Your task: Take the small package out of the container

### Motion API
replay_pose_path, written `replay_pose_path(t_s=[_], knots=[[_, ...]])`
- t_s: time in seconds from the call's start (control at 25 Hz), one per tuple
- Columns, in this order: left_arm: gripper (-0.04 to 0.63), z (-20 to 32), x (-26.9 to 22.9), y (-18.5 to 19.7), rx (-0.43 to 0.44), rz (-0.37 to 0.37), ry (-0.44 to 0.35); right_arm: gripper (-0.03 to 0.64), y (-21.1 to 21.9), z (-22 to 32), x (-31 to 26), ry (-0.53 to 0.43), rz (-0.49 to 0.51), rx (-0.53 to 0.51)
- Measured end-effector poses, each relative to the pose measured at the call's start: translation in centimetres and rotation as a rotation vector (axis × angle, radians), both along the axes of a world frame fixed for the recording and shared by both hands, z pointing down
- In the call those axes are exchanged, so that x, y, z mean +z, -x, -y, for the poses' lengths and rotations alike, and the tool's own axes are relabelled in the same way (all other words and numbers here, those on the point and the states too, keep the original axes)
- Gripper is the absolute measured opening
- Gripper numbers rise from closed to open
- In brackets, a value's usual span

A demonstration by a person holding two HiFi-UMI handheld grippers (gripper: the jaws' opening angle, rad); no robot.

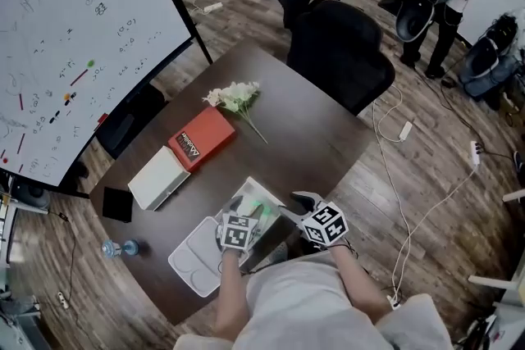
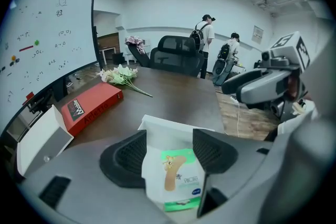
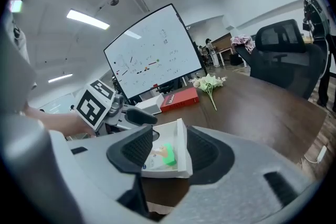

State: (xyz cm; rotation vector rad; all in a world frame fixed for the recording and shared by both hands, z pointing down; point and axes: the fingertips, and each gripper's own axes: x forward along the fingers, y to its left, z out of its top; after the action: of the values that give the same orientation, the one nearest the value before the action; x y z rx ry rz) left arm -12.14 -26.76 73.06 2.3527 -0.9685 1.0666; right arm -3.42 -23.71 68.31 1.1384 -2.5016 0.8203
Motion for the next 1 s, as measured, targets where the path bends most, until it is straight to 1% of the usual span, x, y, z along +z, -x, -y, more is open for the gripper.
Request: replay_pose_path(t_s=[0.08,0.16,0.28,0.36,0.44,0.52,0.68,0.8,0.92,1.0], knots=[[0.268,0.0,0.8,-0.6,0.017,0.020,0.007,0.202,-0.4,0.8,0.0,-0.004,0.001,-0.017],[0.276,-0.2,2.1,-0.7,0.050,0.051,0.030,0.199,-0.4,1.6,-0.1,-0.012,0.000,-0.038],[0.284,-0.9,3.9,-0.5,0.066,0.105,0.116,0.199,-0.1,2.6,-0.4,-0.021,0.000,-0.077],[0.305,-1.6,5.3,-0.6,0.085,0.148,0.180,0.199,-0.2,2.9,-0.5,-0.025,-0.005,-0.100],[0.313,-2.0,6.2,-0.6,0.097,0.198,0.209,0.199,-0.5,3.3,-0.5,-0.028,-0.011,-0.116],[0.316,-2.2,6.9,-0.4,0.088,0.238,0.230,0.199,-0.9,3.7,-0.5,-0.030,-0.006,-0.120],[0.316,-2.4,8.3,-0.1,0.044,0.252,0.284,0.199,-1.8,4.4,-0.5,-0.029,0.005,-0.125],[0.317,-2.3,8.9,0.3,0.019,0.267,0.302,0.199,-2.2,4.7,-0.3,-0.022,0.003,-0.134],[0.319,-3.1,10.0,0.0,0.001,0.245,0.360,0.199,-2.5,4.9,0.0,-0.016,0.005,-0.141],[0.319,-3.2,10.3,0.1,-0.004,0.256,0.366,0.199,-2.6,5.0,0.2,-0.013,0.003,-0.149]])
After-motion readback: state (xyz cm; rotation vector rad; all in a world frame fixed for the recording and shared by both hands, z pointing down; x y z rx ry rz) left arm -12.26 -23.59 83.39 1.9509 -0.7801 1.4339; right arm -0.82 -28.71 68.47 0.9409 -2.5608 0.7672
